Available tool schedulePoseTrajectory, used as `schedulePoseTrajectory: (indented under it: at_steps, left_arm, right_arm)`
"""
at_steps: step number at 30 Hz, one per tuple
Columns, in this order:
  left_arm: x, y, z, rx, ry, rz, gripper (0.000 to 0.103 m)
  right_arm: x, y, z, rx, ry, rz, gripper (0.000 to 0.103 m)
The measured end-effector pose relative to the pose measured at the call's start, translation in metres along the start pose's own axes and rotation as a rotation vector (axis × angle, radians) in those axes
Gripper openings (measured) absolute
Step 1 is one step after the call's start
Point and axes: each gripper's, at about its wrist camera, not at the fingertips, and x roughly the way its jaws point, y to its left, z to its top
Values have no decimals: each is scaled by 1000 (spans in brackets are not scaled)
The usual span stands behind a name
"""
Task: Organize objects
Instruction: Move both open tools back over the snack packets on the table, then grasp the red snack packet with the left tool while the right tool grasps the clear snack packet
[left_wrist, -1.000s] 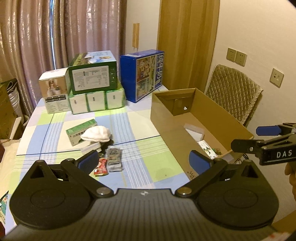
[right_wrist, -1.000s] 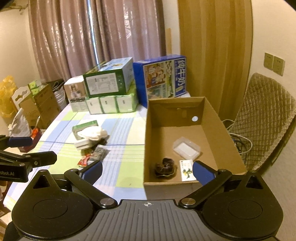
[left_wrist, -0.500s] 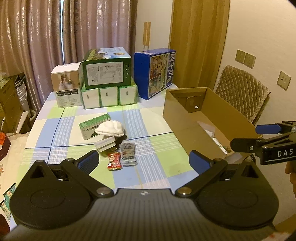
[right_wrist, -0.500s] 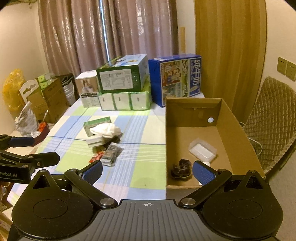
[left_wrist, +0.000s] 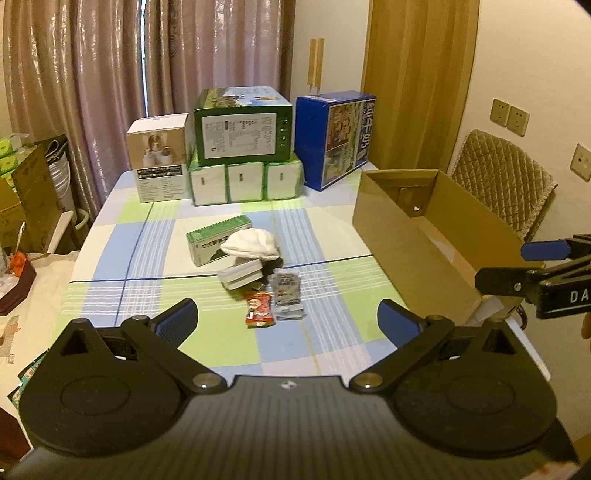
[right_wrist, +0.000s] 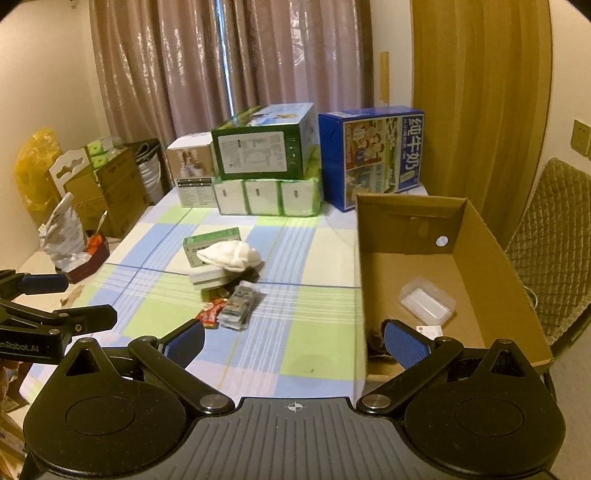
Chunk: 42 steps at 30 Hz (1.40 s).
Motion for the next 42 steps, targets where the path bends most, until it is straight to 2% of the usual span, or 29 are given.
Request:
schedulePoseTrajectory:
  at_steps: [13,23,24,27,33,42]
  left_arm:
    - [15,42,-13,-50,32,66,102]
    - [59,67,-23,-75,83,101,102]
    - [66,68,-24,-75,91,103,102]
    - [86,73,-26,-68,102,103,102]
    - [128,84,-30,-79,129,99,101]
    - [177,95,-38,-73,152,76,88]
  right_arm:
    - [31,24,-1,-23,18,44,101]
    - [86,34,-5,-19,36,62,100]
    - [93,34,-6,-15,40,66,99]
    - [117,34,-6,4,57,87,78]
    - [169,38,-5,10,112,120,67]
    - [236,43,-7,28,175,141,58]
